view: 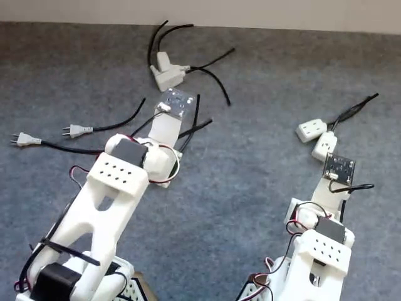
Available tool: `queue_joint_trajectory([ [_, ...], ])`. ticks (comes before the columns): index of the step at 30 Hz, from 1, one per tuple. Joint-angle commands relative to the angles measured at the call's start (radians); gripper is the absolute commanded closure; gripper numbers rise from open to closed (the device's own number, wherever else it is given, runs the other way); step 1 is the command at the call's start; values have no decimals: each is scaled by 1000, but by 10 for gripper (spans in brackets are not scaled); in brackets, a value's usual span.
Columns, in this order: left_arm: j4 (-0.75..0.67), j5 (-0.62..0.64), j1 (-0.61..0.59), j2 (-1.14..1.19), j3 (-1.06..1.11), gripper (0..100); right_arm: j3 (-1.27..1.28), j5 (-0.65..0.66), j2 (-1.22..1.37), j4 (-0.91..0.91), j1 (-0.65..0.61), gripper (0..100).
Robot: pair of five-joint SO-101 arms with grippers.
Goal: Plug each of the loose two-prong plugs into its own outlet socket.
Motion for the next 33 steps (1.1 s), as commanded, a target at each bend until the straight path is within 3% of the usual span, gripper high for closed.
queue_joint_trajectory([
  [1,-75,2,-28,2,19,994,-5,5,-13,-18,10,991],
  [11,-117,2,-93,208,-62,995,10,5,-18,-19,10,991],
  [29,-115,5,-90,211,-64,995,12,5,-18,-19,10,991],
  [33,-29,2,-85,168,-85,994,12,5,-18,-19,10,991],
])
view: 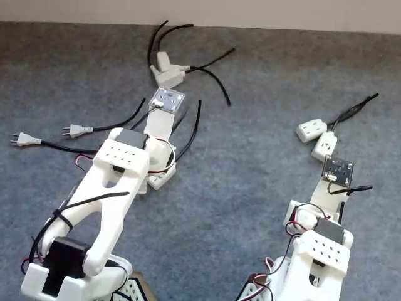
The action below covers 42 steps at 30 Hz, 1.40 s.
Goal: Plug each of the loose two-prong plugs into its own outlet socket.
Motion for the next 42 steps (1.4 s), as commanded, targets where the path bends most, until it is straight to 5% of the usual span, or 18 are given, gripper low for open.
queue_joint_trajectory([
  [1,112,0,-4,-81,-65,992,-8,5,-18,-16,10,991],
  [6,250,0,2,-222,-50,899,-8,5,-18,-16,10,991],
  [12,258,-58,-65,-305,110,856,-8,5,-18,-16,10,991],
  [24,28,-120,-93,-305,308,834,-8,5,-18,-16,10,991],
  [34,18,-123,19,-305,306,800,-8,5,-18,-16,10,991],
  [42,23,-293,-5,-303,323,800,-7,5,-18,-16,10,991],
])
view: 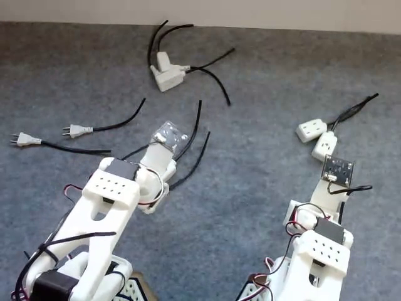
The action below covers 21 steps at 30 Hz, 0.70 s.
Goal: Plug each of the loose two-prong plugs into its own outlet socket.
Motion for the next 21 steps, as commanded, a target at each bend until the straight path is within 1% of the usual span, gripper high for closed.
queue_joint_trajectory([
  [1,-8,-35,-22,-27,-8,800,-7,5,-18,-16,10,991],
  [4,-14,-37,-50,-25,-8,800,-7,5,-18,-16,10,991],
  [11,-8,-38,-48,-16,-33,800,-7,5,-18,-16,10,991],
  [15,8,-74,-51,114,-127,801,-7,5,-18,-16,12,991],
  [21,150,-74,-51,341,-335,807,-7,5,-18,-16,13,991],
])
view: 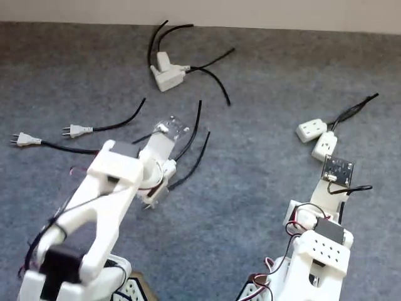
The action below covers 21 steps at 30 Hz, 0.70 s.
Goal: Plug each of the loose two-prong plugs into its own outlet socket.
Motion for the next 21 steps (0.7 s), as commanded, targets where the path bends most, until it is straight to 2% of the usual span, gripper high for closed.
queue_joint_trajectory([
  [1,84,-6,-10,111,-148,816,-7,5,-18,-16,13,991],
  [6,110,-21,-5,104,-151,825,-7,5,-18,-16,13,991],
  [9,132,-84,18,110,-150,825,-7,5,-18,-16,13,991],
  [21,123,-91,39,111,-128,790,-7,5,-18,-16,13,991],
])
